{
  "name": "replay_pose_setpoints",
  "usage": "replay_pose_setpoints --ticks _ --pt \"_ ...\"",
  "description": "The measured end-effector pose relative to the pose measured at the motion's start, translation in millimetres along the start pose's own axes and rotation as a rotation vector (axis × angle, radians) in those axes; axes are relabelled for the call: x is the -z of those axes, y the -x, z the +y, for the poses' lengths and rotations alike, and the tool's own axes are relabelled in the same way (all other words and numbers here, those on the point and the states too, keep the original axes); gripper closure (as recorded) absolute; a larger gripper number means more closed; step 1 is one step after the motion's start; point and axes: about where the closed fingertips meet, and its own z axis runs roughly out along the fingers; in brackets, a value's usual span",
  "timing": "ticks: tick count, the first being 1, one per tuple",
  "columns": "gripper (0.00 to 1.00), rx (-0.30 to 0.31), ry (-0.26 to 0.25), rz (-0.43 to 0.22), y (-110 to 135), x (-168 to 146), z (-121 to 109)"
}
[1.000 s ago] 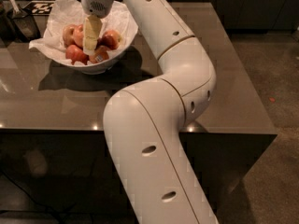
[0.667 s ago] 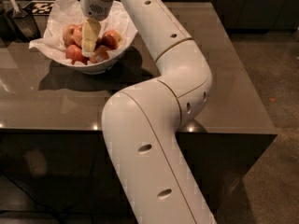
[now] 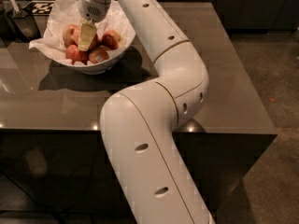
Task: Pick apple from white bowl
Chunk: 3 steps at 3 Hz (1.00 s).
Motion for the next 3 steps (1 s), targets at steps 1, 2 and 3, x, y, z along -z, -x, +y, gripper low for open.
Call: replay_pose_setpoints --ticks 1,2,3 --pt "0.66 0.000 -0.013 -0.010 3.1 -4.8 -4.4" --pt "0.89 0.000 -0.017 -0.014 4.8 -5.3 -6.0" --pt "1.00 -0.011 -0.039 -0.018 10.8 1.5 -9.0"
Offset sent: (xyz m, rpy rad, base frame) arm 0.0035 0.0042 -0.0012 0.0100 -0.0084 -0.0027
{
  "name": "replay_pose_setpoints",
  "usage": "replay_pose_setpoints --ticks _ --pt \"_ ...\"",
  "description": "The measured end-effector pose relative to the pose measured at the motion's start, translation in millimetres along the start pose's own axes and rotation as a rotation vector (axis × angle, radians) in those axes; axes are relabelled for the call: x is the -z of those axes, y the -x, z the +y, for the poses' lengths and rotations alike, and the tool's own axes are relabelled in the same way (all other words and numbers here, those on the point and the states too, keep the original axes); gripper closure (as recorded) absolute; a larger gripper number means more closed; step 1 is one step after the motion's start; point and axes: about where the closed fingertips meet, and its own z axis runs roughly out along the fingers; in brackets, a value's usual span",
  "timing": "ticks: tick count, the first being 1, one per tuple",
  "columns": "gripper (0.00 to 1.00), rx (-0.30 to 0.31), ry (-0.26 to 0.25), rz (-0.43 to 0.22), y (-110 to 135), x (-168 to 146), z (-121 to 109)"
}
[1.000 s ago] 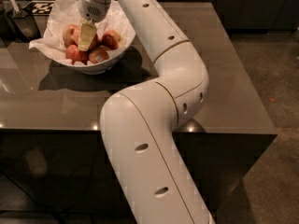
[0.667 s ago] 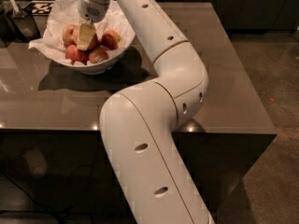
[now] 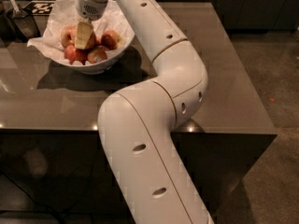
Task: Pick apple from white bowl
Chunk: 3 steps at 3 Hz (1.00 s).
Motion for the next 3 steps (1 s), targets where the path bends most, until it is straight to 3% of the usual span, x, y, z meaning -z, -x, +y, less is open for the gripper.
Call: replay_pose_setpoints --ticks 2,3 --pt "1.00 0.035 -0.063 -0.043 33 59 4" --pt "1.00 0.086 -0.088 -0.073 53 90 9"
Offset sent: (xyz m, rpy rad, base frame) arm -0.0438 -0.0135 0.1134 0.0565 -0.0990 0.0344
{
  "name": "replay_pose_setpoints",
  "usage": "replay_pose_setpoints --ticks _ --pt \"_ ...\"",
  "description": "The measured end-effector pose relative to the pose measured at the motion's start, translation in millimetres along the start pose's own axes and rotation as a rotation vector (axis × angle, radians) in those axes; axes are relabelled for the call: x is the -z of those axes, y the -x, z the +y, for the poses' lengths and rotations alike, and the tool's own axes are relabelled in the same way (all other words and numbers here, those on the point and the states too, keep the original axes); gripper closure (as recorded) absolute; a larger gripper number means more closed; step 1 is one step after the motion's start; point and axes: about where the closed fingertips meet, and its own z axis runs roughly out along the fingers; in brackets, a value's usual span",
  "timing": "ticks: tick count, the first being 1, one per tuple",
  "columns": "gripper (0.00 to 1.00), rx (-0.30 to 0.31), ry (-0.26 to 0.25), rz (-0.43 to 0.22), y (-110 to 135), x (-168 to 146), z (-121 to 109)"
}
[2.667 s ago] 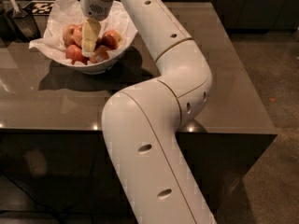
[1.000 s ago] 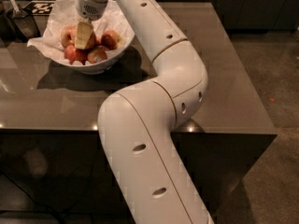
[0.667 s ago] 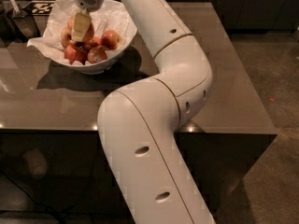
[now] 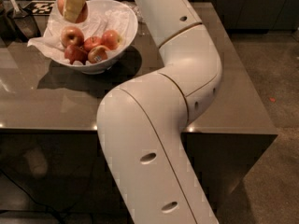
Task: Pick apple from white bowl
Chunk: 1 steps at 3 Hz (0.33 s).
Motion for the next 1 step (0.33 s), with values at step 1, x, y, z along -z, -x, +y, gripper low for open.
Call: replay_pose_setpoints --ticks 1 --pt "1.00 0.067 -0.037 -0.026 20.5 30.4 0.4"
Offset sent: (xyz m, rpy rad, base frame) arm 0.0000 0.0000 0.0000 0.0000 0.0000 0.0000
